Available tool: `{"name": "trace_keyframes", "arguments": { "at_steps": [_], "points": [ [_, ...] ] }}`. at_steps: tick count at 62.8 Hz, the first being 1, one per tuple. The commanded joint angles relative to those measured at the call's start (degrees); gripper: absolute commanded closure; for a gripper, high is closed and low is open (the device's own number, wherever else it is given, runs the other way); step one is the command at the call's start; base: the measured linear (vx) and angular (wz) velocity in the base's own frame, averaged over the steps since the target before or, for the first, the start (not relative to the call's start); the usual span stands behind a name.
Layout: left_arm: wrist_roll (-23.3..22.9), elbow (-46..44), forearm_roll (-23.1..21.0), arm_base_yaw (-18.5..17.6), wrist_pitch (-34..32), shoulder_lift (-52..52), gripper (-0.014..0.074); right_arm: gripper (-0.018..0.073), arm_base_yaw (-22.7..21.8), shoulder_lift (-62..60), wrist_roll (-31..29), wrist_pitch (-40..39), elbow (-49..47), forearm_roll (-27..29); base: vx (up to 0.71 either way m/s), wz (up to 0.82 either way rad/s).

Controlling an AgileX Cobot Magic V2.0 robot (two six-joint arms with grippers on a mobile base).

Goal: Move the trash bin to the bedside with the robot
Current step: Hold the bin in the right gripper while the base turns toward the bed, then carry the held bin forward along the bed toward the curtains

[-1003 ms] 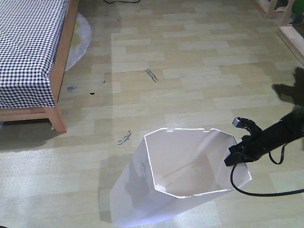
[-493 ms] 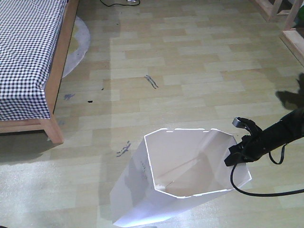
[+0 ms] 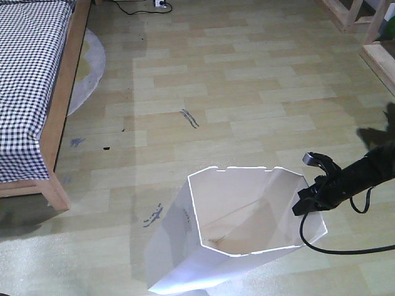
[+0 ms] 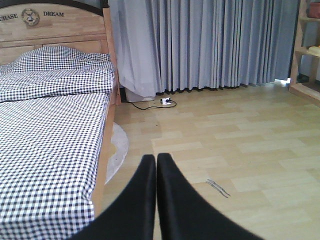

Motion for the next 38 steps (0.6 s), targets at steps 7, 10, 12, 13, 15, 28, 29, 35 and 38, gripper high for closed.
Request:
{"name": "trace_keyframes", "arguments": {
  "at_steps": [7,10,12,13,15,28,29,35,38],
  "points": [
    [-0.25,-1.38,-0.08,-0.01,-4.18,-0.31,0.0603,0.0564,-0.23,-4.55,-0.44,13.15,-0.56,5.29,0.23,-0.01],
    [-0.25,-1.38,-0.08,-0.01,-4.18,-0.31,0.0603,0.0564,-0.23,-4.55,-0.44,13.15,-0.56,5.29,0.23,0.02],
    [-0.25,-1.38,-0.08,-0.01,-4.18,-0.31,0.0603,0.0564,-0.23,-4.55,-0.44,13.15,-0.56,5.29,0.23,0.03],
    [-0.25,-1.38,-0.08,-0.01,-4.18,-0.31,0.0603,0.0564,-0.23,-4.55,-0.44,13.15,-0.56,5.29,0.23,0.05],
    [-0.25,-1.38,-0.08,-0.01,-4.18,-0.31,0.0603,0.0564,-0.23,-4.55,-0.44,13.15,-0.56,5.29,0.23,0.05],
    [-0.25,-1.38,-0.08,-0.01,-4.18,-0.31,0.0603,0.0564,-0.23,-4.55,-0.44,13.15,-0.56,5.29,0.25,0.10],
    [-0.25,-1.38,-0.08,-0.01,-4.18,-0.31,0.0603,0.0564,-0.23,-4.55,-0.44,13.15,-0.56,5.29,0.25,0.14],
    [-0.25,-1.38,-0.08,-0.01,-4.18,-0.31,0.0603,0.0564,-0.23,-4.55,-0.44,13.15,-0.56,5.29,0.25,0.16],
    [-0.25,-1.38,-0.08,-0.01,-4.18,-0.31,0.0603,0.0564,-0.23,-4.55,-0.44,13.15,-0.56,5.29,0.24,0.18]
  ]
}}
